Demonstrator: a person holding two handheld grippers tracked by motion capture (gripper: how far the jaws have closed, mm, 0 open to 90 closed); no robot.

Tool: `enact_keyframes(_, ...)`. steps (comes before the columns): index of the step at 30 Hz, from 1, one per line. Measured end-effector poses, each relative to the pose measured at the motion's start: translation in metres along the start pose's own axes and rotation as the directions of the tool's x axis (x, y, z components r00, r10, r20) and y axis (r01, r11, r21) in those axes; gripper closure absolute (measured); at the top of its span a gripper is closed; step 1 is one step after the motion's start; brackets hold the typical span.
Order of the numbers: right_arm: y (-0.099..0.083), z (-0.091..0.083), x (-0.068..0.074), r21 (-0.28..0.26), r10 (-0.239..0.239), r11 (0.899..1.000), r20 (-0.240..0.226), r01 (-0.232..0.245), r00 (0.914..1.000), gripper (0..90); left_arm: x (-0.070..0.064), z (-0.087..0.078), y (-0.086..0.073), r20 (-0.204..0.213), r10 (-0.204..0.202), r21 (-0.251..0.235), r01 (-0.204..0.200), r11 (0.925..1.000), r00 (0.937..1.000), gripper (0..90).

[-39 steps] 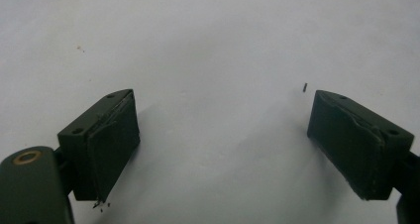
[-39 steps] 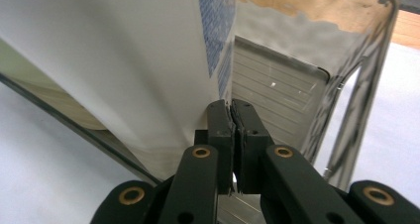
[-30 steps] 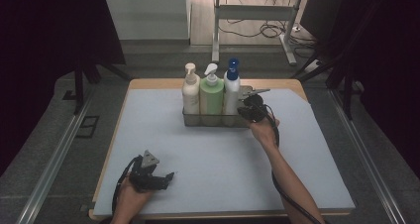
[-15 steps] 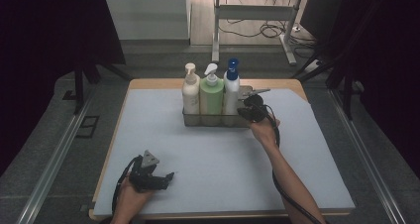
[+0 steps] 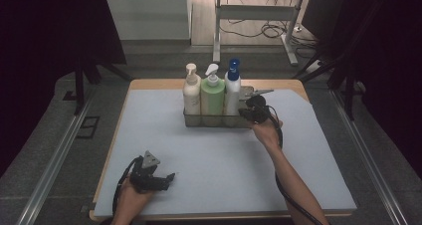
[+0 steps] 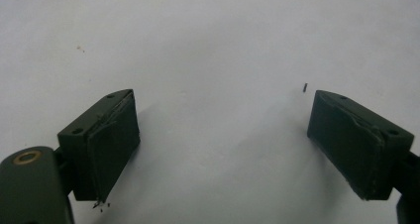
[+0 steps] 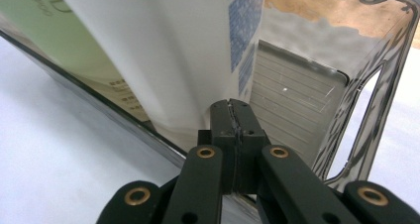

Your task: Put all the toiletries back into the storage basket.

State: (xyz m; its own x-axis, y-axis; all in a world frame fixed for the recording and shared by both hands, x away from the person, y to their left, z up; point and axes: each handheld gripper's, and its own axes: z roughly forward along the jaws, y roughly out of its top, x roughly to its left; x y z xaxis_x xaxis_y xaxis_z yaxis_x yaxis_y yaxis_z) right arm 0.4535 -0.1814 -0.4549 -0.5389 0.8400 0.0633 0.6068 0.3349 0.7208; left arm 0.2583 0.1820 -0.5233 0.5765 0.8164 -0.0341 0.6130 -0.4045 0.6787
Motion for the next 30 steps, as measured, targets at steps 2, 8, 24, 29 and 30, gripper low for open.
enact_keyframes(2, 0.0, -0.002, 0.001, -0.001, -0.005, 1.0, -0.002, 0.005, 1.0, 89.2, 0.0, 0.0, 0.0, 0.0, 0.0, 0.0, 0.0, 1.0, 1.0, 12.2)
enact_keyframes(8, 0.002, -0.005, 0.003, 0.0, -0.014, 1.0, -0.017, 0.014, 0.9998, 89.2, 0.0, 0.0, 0.0, 0.0, 0.0, 0.001, 0.0, 1.0, 1.0, 12.2)
enact_keyframes(24, 0.0, -0.01, -0.001, -0.019, -0.012, 1.0, -0.001, 0.012, 0.9999, 70.3, 0.0, 0.0, 0.0, 0.0, -0.004, -0.005, 0.004, 1.0, 1.0, 12.3)
enact_keyframes(29, -0.001, -0.019, -0.004, -0.027, -0.027, 0.999, 0.015, 0.028, 0.9995, 52.7, 0.0, 0.0, 0.0, 0.0, 0.0, 0.0, 0.0, 1.0, 1.0, 12.3)
enact_keyframes(30, -0.002, -0.022, -0.004, -0.026, -0.034, 0.999, 0.012, 0.034, 0.9994, 49.8, 0.0, 0.0, 0.0, 0.0, 0.0, 0.0, 0.0, 1.0, 1.0, 12.3)
